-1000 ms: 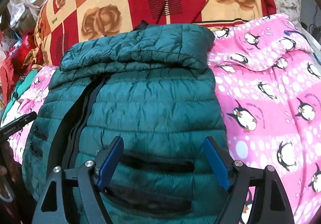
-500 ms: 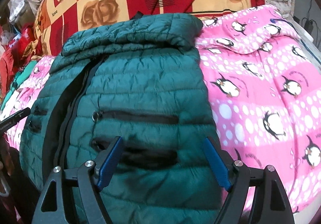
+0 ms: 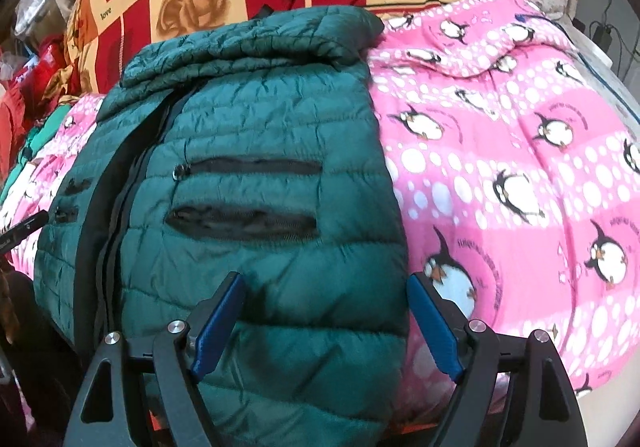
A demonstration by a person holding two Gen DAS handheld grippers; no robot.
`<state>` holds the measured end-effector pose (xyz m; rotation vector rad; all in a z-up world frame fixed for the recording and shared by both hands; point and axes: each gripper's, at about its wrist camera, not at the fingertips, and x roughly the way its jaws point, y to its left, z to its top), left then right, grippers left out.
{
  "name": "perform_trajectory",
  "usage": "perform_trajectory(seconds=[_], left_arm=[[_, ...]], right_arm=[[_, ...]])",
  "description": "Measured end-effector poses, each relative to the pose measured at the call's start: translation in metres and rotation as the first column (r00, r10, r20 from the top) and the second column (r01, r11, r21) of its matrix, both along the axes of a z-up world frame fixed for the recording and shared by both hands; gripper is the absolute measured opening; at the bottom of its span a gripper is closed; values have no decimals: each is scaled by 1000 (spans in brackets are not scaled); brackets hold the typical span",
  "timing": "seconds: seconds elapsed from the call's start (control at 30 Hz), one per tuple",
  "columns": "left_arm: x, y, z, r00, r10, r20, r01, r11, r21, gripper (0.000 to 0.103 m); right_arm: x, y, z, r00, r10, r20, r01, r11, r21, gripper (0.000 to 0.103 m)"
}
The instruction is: Fold large clothes
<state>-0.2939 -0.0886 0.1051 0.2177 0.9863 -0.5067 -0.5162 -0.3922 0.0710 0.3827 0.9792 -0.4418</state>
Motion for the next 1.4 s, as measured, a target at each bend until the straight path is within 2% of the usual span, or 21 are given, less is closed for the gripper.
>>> perform_trajectory(seconds=[0.13,0.43,0.7,0.9,1.23,1.3,1.37,1.4], left_arm=[[-5,11,-3,999,-10,-33,10,1000,-13,76],[-3,53,-16,981,-30,-193,4,991,-133,77],[0,78,-30,968,-6,-252,-27,991,-129,78],[0,87,-54,938,0,-347,-52,989,-139,78],[-11,79,-55,952,-23,-305,-13,993,-115,78],[-13,79,-54,958,-38,-285,3,993,-121,78],[-15,77,-54,960,-40,-276,5,992,-123,76],[-16,77,-53,961,-42,-272,7,991,-130,69]], right_arm=[[-9,3,-6,1000,8,-22,-8,1000,17,81],[-31,1,-14,999,3,-37,-1,997,74,86],[-37,1,-25,998,47,-51,-40,990,136,87],[-38,-1,-29,997,58,-56,-48,983,177,87],[-32,7,-37,992,118,-35,-103,950,294,87],[-30,12,-34,990,138,-10,-129,948,291,81],[-28,16,-29,988,157,4,-152,954,258,66],[-27,18,-25,986,167,7,-164,957,241,63]])
